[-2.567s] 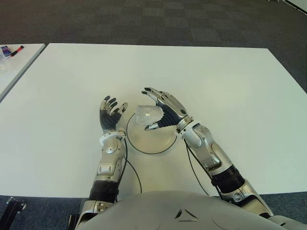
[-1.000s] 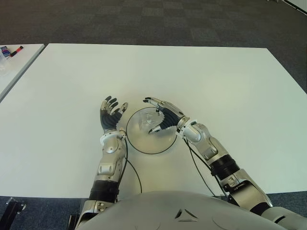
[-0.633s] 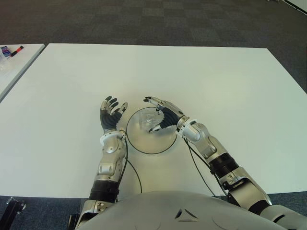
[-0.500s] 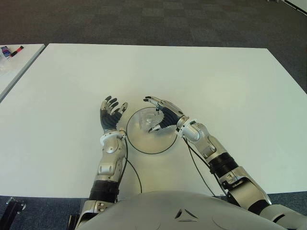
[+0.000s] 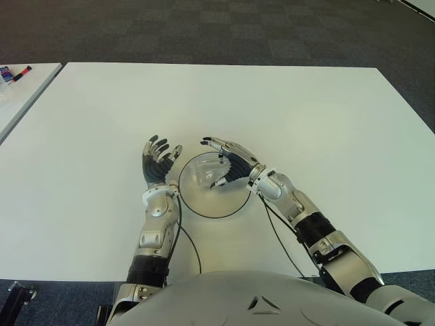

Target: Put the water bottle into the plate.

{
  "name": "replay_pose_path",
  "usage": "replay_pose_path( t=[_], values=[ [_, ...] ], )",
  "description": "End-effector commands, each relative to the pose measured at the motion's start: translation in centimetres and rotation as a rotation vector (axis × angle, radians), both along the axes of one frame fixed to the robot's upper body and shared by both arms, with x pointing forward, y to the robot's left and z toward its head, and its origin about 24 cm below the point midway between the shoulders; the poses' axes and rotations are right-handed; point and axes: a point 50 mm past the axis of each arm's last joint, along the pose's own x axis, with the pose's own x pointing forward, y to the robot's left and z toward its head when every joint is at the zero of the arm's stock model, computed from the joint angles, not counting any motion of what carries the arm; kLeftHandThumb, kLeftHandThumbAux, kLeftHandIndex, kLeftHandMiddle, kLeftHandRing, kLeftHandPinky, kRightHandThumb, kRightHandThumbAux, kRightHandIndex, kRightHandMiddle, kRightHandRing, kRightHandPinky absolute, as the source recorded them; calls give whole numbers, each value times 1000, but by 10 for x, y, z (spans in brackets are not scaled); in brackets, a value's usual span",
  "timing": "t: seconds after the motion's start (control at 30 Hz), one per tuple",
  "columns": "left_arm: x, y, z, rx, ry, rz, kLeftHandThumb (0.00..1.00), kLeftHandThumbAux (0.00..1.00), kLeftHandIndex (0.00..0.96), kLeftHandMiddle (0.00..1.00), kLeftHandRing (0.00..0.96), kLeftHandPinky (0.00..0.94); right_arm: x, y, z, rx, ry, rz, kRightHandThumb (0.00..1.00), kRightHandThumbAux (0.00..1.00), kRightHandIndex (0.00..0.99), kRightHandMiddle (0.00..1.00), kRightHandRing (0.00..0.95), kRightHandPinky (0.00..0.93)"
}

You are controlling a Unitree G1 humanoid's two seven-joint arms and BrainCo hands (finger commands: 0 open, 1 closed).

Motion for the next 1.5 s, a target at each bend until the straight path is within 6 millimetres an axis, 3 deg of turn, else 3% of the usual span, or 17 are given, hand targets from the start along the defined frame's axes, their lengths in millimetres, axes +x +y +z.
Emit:
replay_pose_path(
  t=[0.03,0.47,0.63,0.83,1.13,1.5],
  values=[
    [-1,-26,0,-114,8,20,93,906,191,277,277,293,-2,0,-9,-7,40,12,0,896,0,0,0,0],
    [-1,-28,0,-116,-1,28,127,889,205,274,285,309,-3,2,-11,-5,59,31,3,903,0,0,0,0],
    [-1,-28,0,-113,2,31,139,885,205,273,285,308,-3,3,-11,-1,41,35,78,929,0,0,0,0],
    [-1,-28,0,-116,5,30,138,883,195,267,277,298,-4,4,-11,-10,14,40,95,932,0,0,0,0],
    [-1,-28,0,-115,6,28,123,881,183,264,276,303,-5,5,-11,-29,-11,51,12,893,0,0,0,0],
    [-1,-28,1,-115,4,30,117,884,191,275,287,311,-6,5,-10,-65,-74,70,0,885,0,0,0,0]
  ],
)
